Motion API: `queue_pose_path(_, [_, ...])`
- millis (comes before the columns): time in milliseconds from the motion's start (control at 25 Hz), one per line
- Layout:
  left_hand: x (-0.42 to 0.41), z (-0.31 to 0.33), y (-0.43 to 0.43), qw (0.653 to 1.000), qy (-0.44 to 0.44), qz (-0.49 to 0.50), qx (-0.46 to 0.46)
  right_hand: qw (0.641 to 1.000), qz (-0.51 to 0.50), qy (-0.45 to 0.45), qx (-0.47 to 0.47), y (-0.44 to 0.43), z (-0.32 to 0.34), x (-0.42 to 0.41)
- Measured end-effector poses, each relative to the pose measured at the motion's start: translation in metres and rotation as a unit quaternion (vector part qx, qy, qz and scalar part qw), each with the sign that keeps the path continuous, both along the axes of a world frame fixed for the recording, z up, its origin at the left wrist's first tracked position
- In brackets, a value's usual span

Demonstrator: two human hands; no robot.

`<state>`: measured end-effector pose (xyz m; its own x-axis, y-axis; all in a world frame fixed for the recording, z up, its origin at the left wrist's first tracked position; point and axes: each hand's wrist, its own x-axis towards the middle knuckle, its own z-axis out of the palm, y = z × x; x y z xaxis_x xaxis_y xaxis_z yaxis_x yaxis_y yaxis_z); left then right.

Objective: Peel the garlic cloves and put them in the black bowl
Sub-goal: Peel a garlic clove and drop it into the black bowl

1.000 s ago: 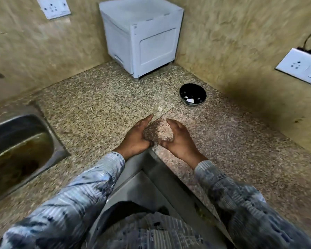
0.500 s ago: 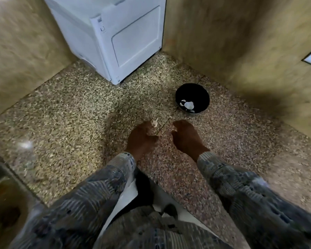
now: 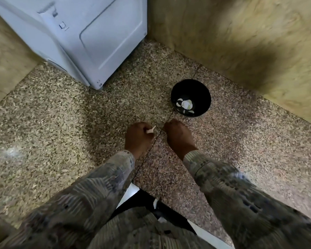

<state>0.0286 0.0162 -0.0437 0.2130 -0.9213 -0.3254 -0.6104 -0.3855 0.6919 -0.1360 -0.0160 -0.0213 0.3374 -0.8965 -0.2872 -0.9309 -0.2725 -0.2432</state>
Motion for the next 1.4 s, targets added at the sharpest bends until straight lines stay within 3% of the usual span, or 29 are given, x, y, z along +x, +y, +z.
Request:
queue_pose_path(80, [0.006, 0.002, 0.005, 0.984, 0.158, 0.062, 0.051, 0.996, -0.061, -0.055, 0.042, 0.004, 0.008, -0.005])
queue_pose_path(200, [0.007, 0.021, 0.012, 0.895, 0.408, 0.15, 0.104, 0.97, -0.185, -0.159, 0.017, 0.005, 0.028, -0.016])
queue_pose_path(360, [0.0, 0.044, 0.016, 0.831, 0.529, 0.134, 0.106, 0.902, -0.347, -0.251, -0.063, -0.023, 0.06, -0.032])
queue_pose_path(520, [-0.011, 0.051, 0.015, 0.816, 0.559, 0.098, 0.114, 0.895, -0.374, -0.238, -0.042, -0.041, 0.071, -0.048])
queue_pose_path(640, [-0.02, 0.055, 0.013, 0.799, 0.58, 0.111, 0.115, 0.884, -0.364, -0.294, 0.015, -0.015, 0.077, -0.048])
queue_pose_path(800, [-0.027, 0.06, 0.015, 0.814, 0.558, 0.099, 0.124, 0.877, -0.293, -0.362, 0.122, 0.044, 0.08, -0.033])
queue_pose_path(960, [-0.027, 0.055, 0.026, 0.833, 0.528, 0.083, 0.142, 0.86, -0.323, -0.379, 0.109, 0.069, 0.067, -0.028])
queue_pose_path(1200, [-0.025, 0.058, 0.034, 0.895, 0.43, 0.059, 0.105, 0.897, -0.266, -0.353, 0.027, 0.084, 0.055, -0.018])
queue_pose_path(1400, [-0.017, 0.056, 0.034, 0.91, 0.398, 0.037, 0.108, 0.911, -0.256, -0.323, -0.038, 0.088, 0.052, -0.006])
